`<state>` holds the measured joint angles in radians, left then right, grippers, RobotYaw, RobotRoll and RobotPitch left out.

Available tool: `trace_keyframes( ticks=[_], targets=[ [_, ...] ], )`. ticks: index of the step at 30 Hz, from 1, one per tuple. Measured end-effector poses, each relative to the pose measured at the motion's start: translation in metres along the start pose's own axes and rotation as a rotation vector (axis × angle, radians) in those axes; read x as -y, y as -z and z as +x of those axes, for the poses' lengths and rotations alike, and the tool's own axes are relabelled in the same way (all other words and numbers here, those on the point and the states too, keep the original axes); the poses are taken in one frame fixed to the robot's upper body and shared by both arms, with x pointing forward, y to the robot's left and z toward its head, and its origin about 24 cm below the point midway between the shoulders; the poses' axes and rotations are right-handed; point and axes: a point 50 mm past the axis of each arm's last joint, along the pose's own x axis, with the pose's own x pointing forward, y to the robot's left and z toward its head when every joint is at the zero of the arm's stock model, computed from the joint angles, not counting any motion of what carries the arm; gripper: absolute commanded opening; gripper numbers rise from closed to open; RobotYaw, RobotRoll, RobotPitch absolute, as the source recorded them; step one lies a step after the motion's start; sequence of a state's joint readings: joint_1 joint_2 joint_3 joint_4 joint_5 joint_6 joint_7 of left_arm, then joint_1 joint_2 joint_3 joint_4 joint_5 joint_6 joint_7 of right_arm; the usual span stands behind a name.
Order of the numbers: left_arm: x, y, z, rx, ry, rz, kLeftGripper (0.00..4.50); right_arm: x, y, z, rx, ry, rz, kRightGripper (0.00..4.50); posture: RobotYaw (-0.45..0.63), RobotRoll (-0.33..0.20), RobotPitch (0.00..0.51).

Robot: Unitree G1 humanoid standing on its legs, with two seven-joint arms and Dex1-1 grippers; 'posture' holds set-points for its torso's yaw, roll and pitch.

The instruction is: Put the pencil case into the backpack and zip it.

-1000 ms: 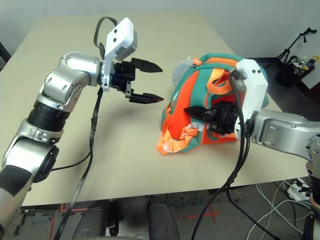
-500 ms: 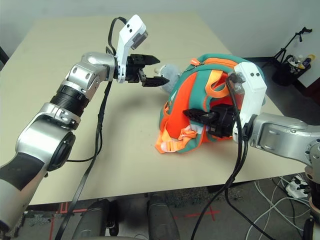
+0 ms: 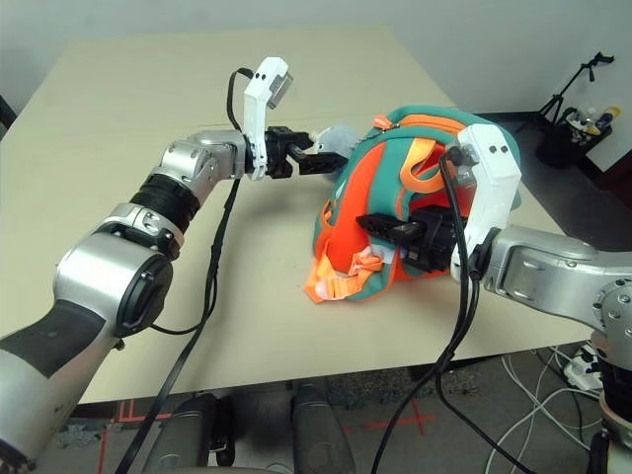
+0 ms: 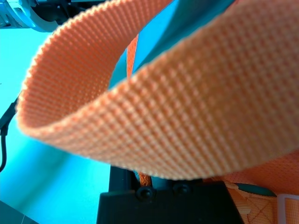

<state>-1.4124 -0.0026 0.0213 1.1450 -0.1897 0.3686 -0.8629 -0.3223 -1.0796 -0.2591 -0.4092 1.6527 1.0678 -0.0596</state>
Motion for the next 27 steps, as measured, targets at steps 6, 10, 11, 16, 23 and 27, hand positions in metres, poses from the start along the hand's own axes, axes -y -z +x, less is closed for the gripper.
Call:
trace_keyframes(
  ticks=[6,10,11,16,23,27],
  targets=[
    [0.000,0.002,0.000,-0.005,-0.001,-0.011,3.21,0.000,0.002,0.000,0.000,0.001,0.005,0.18,-0.13,0.000,0.104],
    [-0.002,0.002,-0.001,-0.009,-0.008,-0.006,1.89,0.000,0.002,0.000,0.002,0.002,0.005,0.18,-0.12,0.000,0.102],
    [-0.002,0.002,-0.001,-0.009,-0.009,-0.005,1.55,0.000,0.002,0.000,0.003,0.001,0.005,0.18,-0.12,0.000,0.102],
    [-0.003,0.002,-0.002,-0.008,-0.016,-0.004,0.31,0.000,0.002,0.001,0.006,0.002,0.001,0.18,-0.11,0.000,0.100],
    [-0.010,-0.016,-0.031,-0.041,0.013,0.094,0.31,0.005,0.002,0.002,0.005,0.012,-0.007,0.18,-0.06,0.000,0.108],
    [-0.007,-0.016,-0.062,-0.113,0.028,0.116,0.31,0.007,0.005,0.005,0.009,0.005,-0.004,0.18,-0.03,0.000,0.110]
  ],
)
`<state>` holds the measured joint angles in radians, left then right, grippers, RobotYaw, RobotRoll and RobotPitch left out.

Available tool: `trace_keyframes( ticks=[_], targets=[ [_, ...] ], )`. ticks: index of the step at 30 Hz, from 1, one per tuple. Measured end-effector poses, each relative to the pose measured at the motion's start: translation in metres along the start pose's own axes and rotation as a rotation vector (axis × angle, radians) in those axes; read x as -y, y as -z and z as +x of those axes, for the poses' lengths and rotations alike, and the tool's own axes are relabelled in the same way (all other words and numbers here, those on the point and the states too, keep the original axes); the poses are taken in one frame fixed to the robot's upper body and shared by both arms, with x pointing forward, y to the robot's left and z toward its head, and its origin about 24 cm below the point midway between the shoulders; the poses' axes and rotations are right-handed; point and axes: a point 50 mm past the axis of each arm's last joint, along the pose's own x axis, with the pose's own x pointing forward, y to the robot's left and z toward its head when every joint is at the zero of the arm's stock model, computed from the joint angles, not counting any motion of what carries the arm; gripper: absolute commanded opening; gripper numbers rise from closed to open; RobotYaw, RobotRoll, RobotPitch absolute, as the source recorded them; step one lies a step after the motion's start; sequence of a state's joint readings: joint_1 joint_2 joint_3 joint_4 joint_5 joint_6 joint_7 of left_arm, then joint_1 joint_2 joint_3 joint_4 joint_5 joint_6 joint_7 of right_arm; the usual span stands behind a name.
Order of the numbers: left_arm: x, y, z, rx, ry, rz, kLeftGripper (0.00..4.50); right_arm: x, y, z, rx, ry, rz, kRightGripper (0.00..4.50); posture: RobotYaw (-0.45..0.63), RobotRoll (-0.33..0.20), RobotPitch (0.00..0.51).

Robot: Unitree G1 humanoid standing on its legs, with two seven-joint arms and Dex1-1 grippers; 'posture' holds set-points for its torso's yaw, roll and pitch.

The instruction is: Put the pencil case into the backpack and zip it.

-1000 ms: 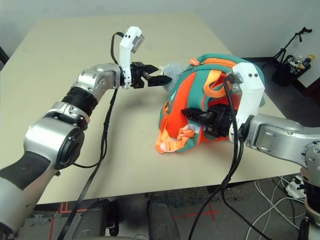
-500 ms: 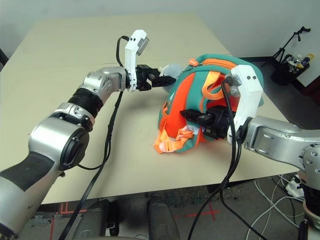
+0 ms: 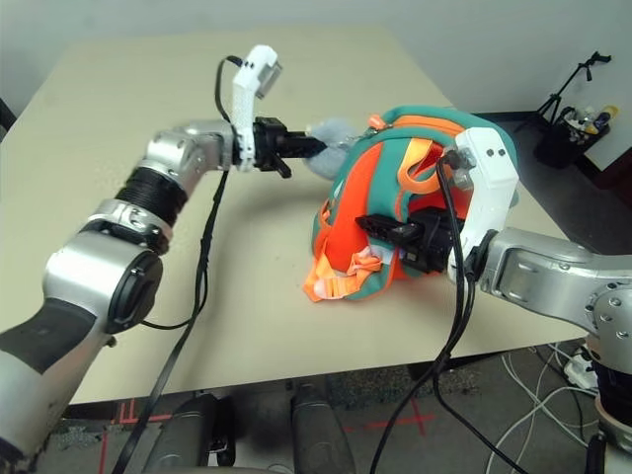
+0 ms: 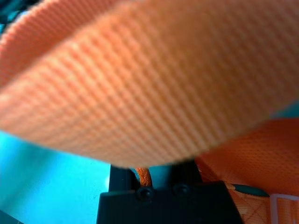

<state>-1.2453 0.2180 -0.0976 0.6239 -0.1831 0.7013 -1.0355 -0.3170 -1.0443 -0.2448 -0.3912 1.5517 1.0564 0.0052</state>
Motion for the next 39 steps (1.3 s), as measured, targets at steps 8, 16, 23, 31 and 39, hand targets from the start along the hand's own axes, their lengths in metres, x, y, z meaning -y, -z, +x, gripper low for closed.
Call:
trace_keyframes(
  ticks=[8,16,23,31,39],
  targets=[
    [0.024,0.040,-0.039,-0.188,0.031,-0.058,0.31,0.000,0.004,0.009,-0.011,-0.039,0.002,0.18,-0.01,0.000,0.110],
    [0.036,0.079,-0.037,-0.345,0.077,-0.071,0.31,0.002,0.004,0.013,-0.015,-0.040,0.001,0.18,-0.03,0.000,0.106],
    [0.035,0.101,-0.045,-0.459,0.117,-0.042,0.31,0.003,0.005,0.014,-0.007,-0.036,0.010,0.18,-0.05,0.000,0.102],
    [0.046,0.133,-0.038,-0.517,0.154,-0.074,0.31,0.003,0.010,0.017,-0.005,-0.037,0.022,0.18,-0.05,0.000,0.088],
    [0.054,0.159,-0.016,-0.508,0.107,-0.043,0.31,0.011,0.022,0.019,-0.017,-0.001,0.040,0.18,-0.05,0.000,0.055]
  ],
)
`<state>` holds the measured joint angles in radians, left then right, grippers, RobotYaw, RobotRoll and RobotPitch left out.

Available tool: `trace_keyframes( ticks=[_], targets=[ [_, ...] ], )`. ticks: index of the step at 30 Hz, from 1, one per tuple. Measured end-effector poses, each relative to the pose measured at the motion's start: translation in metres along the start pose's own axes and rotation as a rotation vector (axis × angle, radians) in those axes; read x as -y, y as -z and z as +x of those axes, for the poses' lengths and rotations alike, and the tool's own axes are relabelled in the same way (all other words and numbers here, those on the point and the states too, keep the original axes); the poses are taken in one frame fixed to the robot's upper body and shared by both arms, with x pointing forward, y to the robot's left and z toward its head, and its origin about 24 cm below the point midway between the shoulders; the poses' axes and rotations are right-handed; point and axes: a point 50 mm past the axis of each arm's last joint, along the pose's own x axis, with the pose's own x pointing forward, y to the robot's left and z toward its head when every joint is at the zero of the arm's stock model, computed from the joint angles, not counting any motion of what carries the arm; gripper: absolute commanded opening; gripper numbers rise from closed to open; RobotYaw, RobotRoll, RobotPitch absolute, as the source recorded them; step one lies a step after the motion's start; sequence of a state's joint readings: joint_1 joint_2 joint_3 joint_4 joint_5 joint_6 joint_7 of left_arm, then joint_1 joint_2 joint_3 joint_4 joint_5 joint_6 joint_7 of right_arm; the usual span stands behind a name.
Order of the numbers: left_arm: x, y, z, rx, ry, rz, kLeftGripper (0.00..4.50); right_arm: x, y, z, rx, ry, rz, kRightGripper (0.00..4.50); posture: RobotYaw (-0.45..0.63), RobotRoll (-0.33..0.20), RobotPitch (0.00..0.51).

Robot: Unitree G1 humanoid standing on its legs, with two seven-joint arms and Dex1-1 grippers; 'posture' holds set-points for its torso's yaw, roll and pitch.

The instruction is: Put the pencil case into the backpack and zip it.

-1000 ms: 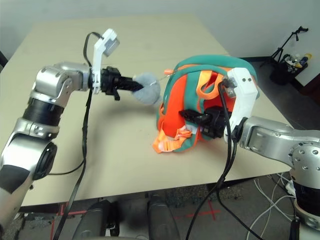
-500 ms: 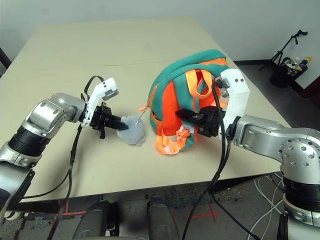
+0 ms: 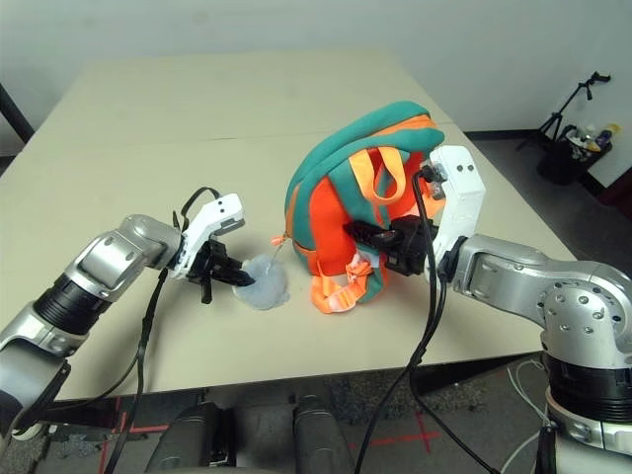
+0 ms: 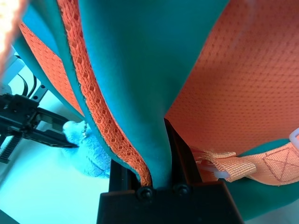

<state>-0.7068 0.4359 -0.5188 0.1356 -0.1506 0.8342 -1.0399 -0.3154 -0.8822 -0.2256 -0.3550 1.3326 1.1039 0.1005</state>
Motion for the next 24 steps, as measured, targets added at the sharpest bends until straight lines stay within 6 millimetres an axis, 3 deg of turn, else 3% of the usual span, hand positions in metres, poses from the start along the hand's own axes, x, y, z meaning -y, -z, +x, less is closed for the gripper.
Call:
trace_keyframes(
  ticks=[1,3,4,6,8,13,15,16,20,24],
  targets=[
    [0.000,0.000,0.002,0.006,-0.008,0.003,0.31,0.001,0.002,-0.001,-0.002,0.005,0.003,0.18,-0.05,0.000,0.055],
    [0.000,-0.002,0.005,0.041,-0.036,0.004,1.04,0.005,0.004,-0.003,0.000,0.017,0.008,0.18,-0.06,0.000,0.041],
    [-0.001,-0.005,0.004,0.076,-0.056,-0.018,1.33,0.007,0.004,-0.007,-0.001,0.027,0.005,0.91,-0.06,0.000,0.040],
    [-0.003,-0.010,-0.011,0.139,-0.092,-0.090,2.06,0.013,0.001,-0.018,-0.030,0.053,-0.010,1.57,-0.07,0.000,0.038],
    [-0.004,-0.009,-0.046,0.172,-0.114,-0.161,2.73,0.017,-0.010,-0.038,-0.060,0.075,-0.016,2.22,-0.07,0.000,0.036],
    [0.016,-0.008,-0.174,0.307,-0.135,-0.350,4.45,0.014,-0.043,-0.110,-0.122,0.069,0.058,3.88,-0.05,0.000,0.025],
    [0.022,-0.003,-0.209,0.379,-0.197,-0.410,4.50,0.007,-0.057,-0.133,-0.065,0.030,0.068,4.49,-0.04,0.000,0.017],
    [0.023,-0.001,-0.218,0.415,-0.221,-0.432,4.50,0.005,-0.062,-0.140,-0.032,0.015,0.070,4.49,-0.04,0.000,0.015],
    [0.000,0.028,-0.233,0.515,-0.490,-0.537,4.50,0.012,-0.065,-0.152,0.035,0.034,0.106,4.49,-0.01,0.000,0.000],
    [-0.033,0.067,-0.237,0.546,-0.865,-0.617,4.50,0.040,-0.061,-0.156,0.109,0.185,0.140,4.49,0.01,0.000,0.000]
  ],
)
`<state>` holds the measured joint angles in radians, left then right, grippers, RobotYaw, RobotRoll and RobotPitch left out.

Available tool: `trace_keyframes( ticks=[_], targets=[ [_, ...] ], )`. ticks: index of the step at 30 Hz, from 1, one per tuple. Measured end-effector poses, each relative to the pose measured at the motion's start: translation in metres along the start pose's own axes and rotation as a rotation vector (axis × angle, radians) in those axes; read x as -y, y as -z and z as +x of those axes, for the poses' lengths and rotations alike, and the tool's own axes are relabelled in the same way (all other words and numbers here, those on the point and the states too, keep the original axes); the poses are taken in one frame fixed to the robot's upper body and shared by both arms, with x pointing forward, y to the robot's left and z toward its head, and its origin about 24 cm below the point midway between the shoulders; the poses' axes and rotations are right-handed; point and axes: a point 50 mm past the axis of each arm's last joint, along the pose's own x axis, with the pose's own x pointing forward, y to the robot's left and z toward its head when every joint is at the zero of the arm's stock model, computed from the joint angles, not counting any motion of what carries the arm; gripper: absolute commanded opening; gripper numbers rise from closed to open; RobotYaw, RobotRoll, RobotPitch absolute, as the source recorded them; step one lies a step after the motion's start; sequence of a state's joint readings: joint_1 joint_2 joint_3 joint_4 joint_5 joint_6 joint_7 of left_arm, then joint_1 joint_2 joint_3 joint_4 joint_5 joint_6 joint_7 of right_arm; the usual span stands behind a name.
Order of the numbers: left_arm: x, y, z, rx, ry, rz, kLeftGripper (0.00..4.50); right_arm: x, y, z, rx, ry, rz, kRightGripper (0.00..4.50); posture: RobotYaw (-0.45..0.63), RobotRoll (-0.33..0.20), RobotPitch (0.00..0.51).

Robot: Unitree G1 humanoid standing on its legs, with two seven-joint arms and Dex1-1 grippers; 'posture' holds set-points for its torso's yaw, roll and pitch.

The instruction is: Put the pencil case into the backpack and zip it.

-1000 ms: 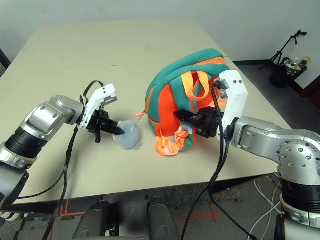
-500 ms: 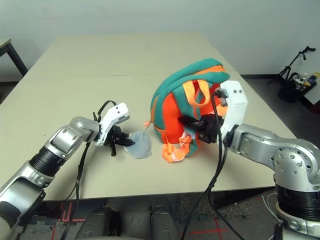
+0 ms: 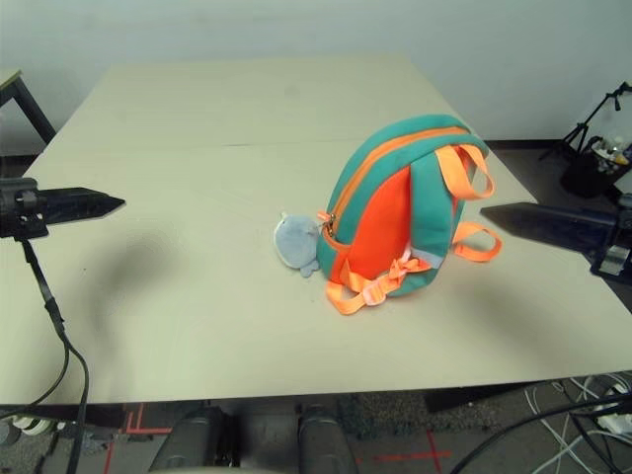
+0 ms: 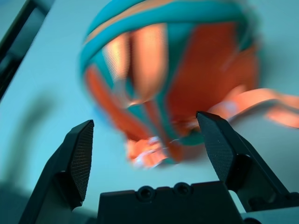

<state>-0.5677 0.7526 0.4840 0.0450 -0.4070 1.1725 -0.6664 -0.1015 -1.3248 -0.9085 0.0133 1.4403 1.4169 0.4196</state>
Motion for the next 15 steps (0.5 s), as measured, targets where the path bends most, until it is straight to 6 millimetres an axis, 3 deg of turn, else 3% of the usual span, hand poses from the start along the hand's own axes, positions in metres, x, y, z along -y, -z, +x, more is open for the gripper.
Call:
trace_keyframes(
  ticks=[3,7,12,15],
  targets=[
    [-0.022,0.016,0.014,0.078,-0.204,0.083,4.50,0.045,0.013,0.017,0.068,0.217,0.005,4.49,0.02,0.000,0.000],
    [-0.025,0.037,0.035,0.136,-0.292,0.152,4.50,0.089,0.031,0.051,0.162,0.413,-0.087,4.49,0.02,0.000,0.000],
    [-0.021,0.064,0.061,0.196,-0.323,0.173,4.50,0.101,0.052,0.109,0.285,0.411,-0.127,4.49,0.02,0.000,0.005],
    [-0.025,0.074,0.066,0.221,-0.365,0.192,4.50,0.107,0.056,0.124,0.356,0.430,-0.163,4.49,0.02,0.000,0.006]
  ],
)
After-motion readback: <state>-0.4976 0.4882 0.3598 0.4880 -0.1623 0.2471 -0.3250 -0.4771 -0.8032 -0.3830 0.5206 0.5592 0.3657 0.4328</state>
